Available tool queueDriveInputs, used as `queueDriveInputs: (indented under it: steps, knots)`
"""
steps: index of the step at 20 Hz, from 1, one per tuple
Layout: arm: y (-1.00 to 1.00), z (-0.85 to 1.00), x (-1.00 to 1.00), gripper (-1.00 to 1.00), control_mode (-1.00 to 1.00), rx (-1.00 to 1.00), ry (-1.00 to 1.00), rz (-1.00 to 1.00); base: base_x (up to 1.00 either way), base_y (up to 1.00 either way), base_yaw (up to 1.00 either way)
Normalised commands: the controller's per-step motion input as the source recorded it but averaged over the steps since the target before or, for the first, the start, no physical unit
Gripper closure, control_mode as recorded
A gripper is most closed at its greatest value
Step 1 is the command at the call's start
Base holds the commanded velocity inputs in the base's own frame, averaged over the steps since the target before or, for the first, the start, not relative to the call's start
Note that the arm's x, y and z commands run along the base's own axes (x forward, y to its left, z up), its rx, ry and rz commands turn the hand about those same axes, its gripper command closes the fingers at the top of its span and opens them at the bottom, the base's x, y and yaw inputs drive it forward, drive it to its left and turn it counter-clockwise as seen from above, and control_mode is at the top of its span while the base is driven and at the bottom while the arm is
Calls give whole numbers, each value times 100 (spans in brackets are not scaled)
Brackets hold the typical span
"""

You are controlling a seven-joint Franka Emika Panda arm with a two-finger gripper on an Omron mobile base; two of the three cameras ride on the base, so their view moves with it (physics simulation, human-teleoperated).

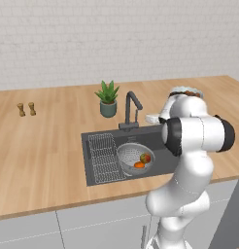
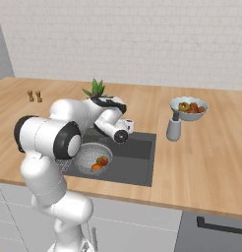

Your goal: Put the colander in the sink, put the apple, orange in the colander, and turn on the sink faucet and pour water over the colander.

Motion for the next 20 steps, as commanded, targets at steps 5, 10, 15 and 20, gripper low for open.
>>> queueDriveInputs:
  steps: [5, 10, 15, 20]
  knots:
    - [-5, -40, 20, -100, -100, 0, -8, 2, 0, 0, 0]
    - [0, -30, 18, -100, -100, 0, -11, 1, 0, 0, 0]
    - [15, -9, 22, -100, -100, 0, -16, 1, 0, 0, 0]
    - [19, -9, 11, -100, -100, 0, -19, 0, 0, 0, 0]
